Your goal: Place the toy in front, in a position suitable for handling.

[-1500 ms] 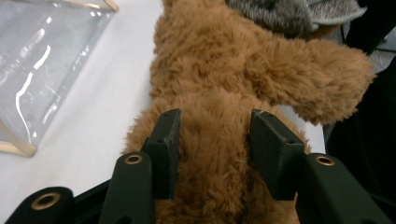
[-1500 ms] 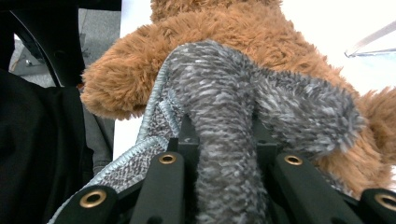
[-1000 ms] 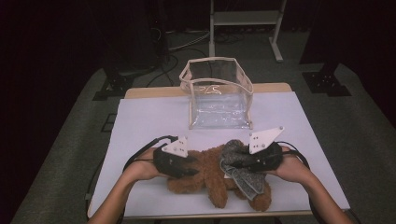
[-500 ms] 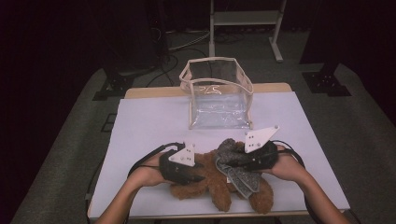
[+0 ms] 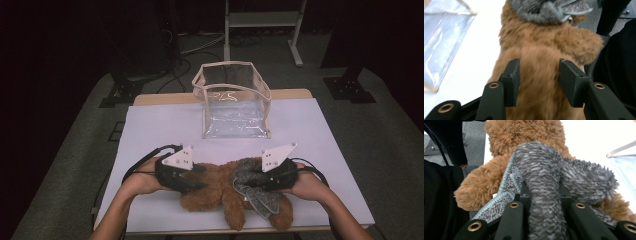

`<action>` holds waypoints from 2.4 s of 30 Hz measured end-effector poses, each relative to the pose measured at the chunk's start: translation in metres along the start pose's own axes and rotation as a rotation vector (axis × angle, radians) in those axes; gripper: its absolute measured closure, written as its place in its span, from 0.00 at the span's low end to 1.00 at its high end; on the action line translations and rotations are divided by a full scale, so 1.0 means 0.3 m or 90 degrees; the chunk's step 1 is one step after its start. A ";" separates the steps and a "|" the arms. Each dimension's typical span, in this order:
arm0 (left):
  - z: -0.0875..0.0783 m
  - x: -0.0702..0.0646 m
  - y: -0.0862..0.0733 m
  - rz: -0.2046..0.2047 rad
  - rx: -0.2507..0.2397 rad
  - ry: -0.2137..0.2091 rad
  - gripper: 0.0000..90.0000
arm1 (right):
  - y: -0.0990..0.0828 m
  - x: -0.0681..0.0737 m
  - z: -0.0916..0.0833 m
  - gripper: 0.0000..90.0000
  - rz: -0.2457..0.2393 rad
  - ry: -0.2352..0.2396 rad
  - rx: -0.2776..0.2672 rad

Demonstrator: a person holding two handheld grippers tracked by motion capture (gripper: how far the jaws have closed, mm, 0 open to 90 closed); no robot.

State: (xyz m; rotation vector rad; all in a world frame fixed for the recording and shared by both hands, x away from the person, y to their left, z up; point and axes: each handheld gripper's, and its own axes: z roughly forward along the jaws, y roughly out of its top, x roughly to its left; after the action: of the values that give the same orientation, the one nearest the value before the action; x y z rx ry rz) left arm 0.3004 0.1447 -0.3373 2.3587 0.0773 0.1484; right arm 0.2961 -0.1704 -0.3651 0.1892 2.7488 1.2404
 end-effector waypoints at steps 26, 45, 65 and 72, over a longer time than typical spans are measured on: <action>0.168 -0.038 0.026 0.034 -0.008 -0.051 0.66 | 0.067 -0.027 -0.067 0.81 -0.031 -0.019 0.024; 0.081 -0.033 0.017 0.018 -0.030 -0.034 0.56 | -0.031 0.014 -0.048 0.82 0.002 -0.020 0.019; 0.150 -0.057 0.041 0.048 0.012 -0.054 0.60 | 0.101 0.055 0.012 0.81 -0.092 -0.016 0.055; 0.143 -0.058 0.027 0.045 0.000 -0.051 0.60 | -0.013 0.040 -0.089 0.81 -0.024 -0.018 0.008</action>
State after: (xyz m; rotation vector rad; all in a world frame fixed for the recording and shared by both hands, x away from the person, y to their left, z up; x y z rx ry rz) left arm 0.2890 0.1074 -0.3635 2.3656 -0.0443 0.0886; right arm 0.2796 -0.1907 -0.3510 0.1544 2.7236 1.2016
